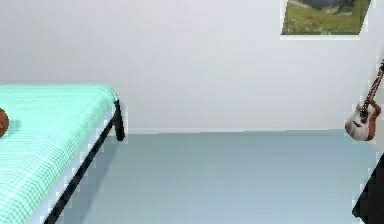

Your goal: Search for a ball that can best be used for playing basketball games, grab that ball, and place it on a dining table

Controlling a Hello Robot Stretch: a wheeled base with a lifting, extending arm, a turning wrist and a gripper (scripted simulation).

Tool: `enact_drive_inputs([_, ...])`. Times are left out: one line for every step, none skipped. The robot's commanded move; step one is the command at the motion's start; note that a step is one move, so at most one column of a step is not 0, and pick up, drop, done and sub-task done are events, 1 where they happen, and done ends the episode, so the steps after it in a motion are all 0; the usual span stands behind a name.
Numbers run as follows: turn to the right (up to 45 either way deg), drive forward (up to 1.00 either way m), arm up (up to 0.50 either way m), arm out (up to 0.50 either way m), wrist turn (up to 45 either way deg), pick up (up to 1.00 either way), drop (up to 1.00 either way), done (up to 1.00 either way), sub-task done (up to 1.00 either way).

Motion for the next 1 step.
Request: enact_drive_inputs([-27.0, 0.00, 0.00, 0.00, 0.0, 0.00, 0.00, 0.00, 0.00])
